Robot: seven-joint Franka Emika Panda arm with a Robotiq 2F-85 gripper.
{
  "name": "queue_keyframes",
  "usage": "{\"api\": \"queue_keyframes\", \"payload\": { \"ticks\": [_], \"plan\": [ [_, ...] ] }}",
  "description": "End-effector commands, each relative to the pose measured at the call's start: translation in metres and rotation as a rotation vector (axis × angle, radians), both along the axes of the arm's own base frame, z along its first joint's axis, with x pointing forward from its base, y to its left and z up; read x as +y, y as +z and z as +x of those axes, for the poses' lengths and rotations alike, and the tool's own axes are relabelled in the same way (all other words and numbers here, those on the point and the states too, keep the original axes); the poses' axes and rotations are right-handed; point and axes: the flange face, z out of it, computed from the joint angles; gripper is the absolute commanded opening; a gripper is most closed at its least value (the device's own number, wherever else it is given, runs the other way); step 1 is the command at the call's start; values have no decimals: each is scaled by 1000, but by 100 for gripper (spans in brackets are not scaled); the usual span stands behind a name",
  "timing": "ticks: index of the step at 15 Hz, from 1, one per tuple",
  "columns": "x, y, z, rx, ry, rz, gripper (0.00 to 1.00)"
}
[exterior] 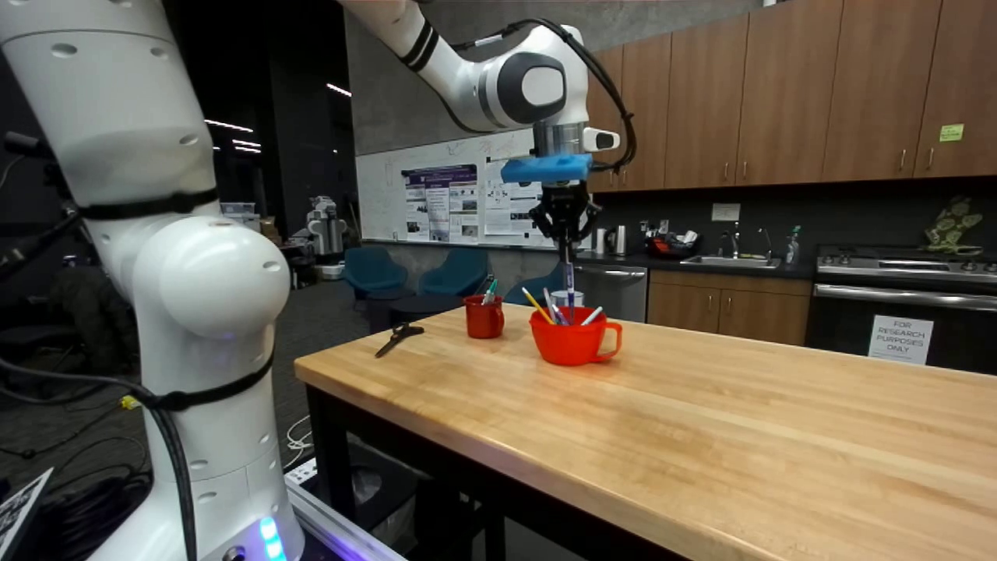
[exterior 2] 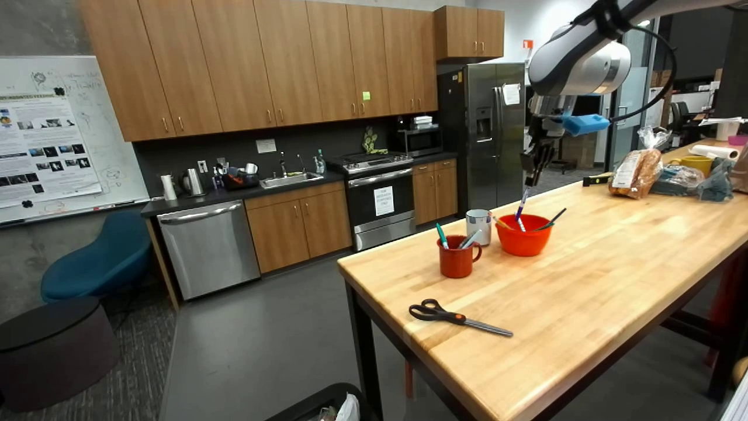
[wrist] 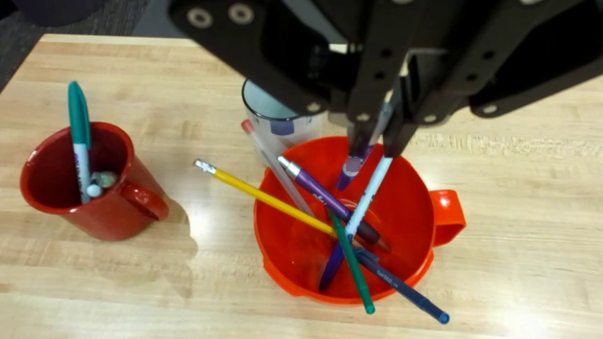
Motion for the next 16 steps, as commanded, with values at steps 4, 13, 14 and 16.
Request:
{"api": "queue_keyframes", "payload": {
  "ticks": [4, 13, 14, 16],
  "plan": [
    [-11, -24, 13, 61, -40, -7, 3],
    [9, -15, 13, 46, 3, -1, 81],
    [15, -13, 12, 44, 21, 6, 87],
    [29, -11, 8, 41, 57, 31, 99]
  ]
}}
